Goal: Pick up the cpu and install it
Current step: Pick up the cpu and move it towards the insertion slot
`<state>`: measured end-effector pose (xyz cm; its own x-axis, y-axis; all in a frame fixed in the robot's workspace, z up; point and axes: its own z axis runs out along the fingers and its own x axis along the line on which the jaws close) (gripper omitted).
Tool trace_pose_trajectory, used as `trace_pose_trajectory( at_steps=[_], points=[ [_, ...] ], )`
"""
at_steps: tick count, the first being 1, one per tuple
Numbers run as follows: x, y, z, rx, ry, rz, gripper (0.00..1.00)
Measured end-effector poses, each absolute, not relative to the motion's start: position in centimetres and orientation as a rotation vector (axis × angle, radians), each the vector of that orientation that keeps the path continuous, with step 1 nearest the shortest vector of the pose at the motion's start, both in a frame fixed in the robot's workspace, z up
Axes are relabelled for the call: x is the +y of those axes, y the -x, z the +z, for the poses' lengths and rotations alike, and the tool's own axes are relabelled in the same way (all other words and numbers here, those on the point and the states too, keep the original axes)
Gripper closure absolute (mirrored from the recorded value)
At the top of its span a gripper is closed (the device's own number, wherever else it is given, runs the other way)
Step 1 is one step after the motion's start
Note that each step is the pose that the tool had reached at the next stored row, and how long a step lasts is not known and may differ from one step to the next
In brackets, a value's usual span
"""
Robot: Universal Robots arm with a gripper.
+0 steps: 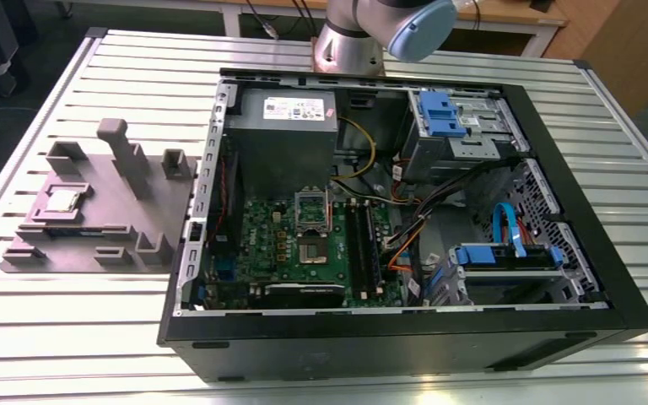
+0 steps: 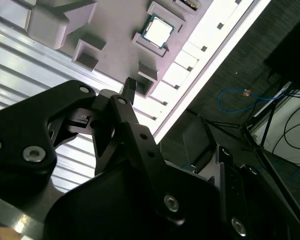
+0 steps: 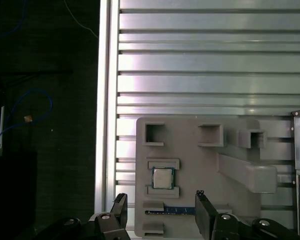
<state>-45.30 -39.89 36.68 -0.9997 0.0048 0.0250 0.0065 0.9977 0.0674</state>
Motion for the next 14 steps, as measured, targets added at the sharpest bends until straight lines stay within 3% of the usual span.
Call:
trace_pose_trajectory(
  at_steps=[14],
  points=[
    [-39.9, 45.3, 35.3, -3.115, 0.009, -0.105, 0.35]
  ],
)
